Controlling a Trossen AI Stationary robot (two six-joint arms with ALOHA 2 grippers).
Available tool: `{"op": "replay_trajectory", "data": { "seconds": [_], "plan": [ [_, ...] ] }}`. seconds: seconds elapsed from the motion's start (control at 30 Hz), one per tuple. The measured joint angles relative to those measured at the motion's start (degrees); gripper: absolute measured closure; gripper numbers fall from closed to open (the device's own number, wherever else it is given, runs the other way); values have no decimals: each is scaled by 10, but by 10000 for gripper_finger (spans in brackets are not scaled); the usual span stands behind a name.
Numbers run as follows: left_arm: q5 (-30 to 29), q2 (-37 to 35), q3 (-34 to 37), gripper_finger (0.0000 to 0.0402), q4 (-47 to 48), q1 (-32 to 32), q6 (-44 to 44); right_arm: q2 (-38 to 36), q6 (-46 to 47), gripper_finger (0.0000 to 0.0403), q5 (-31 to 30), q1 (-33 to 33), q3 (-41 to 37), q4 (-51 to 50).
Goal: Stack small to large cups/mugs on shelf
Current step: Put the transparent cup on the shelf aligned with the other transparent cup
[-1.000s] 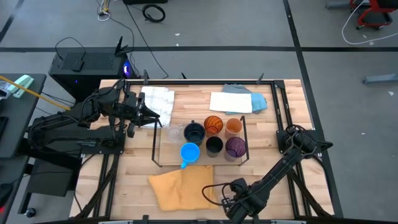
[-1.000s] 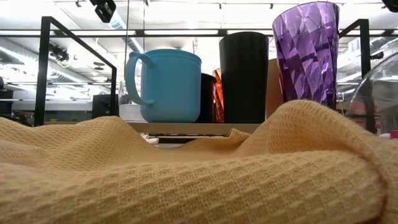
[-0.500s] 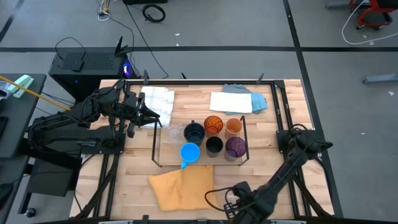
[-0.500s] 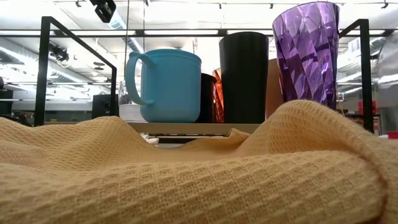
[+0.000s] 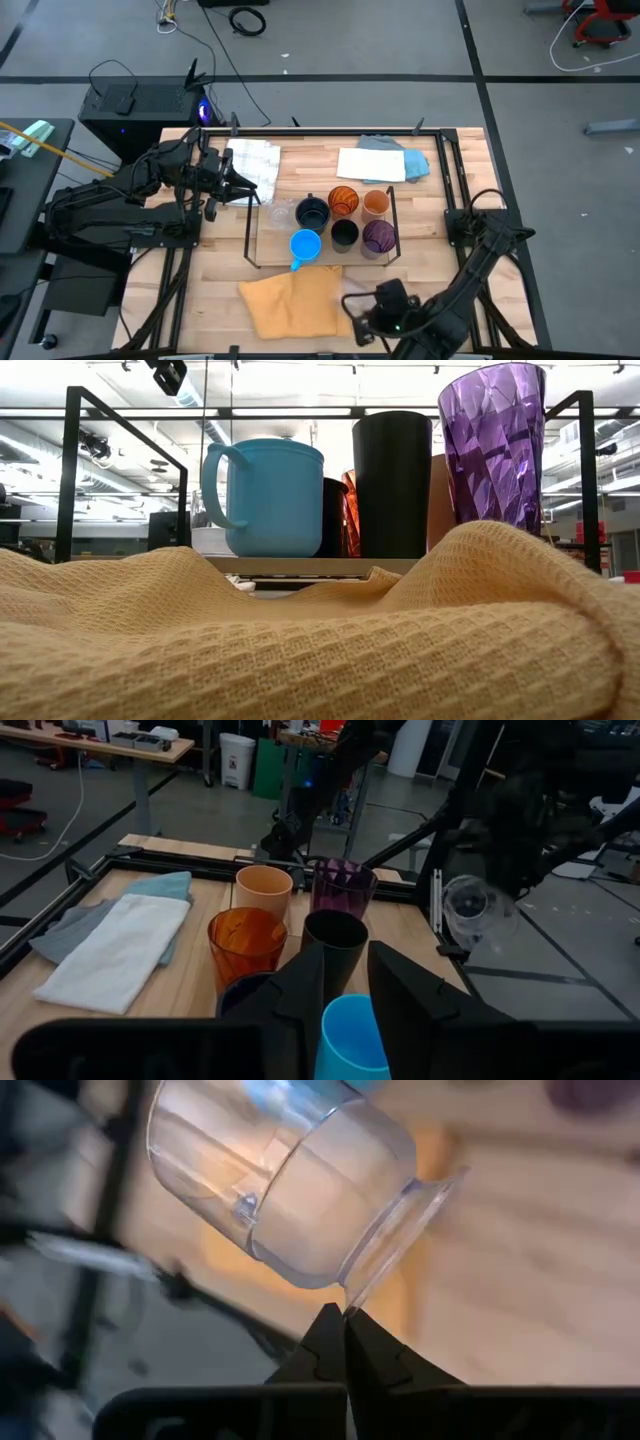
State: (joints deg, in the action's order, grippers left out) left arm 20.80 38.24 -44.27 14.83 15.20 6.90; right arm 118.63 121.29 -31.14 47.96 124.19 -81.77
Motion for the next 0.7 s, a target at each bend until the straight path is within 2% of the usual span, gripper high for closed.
{"op": "replay_trajectory", "data": {
  "seconds": [0.23,0.33,0.4,0.47,0.57,0.7],
  "plan": [
    [0,0,0,316,-31,0,15,0,-11,403,-241,-35,1,56],
    [0,0,0,316,-54,0,35,0,-45,403,-308,-54,1,94],
    [0,0,0,314,-64,0,57,0,-88,403,-320,-69,1,131],
    [10,6,0,311,-76,0,84,0,-163,403,-302,-84,1,187],
    [48,19,0,307,-79,0,115,0,-279,403,-265,-112,1,271],
    [109,38,0,304,-78,-4,153,0,-393,403,-225,-154,1,327]
  ]
}}
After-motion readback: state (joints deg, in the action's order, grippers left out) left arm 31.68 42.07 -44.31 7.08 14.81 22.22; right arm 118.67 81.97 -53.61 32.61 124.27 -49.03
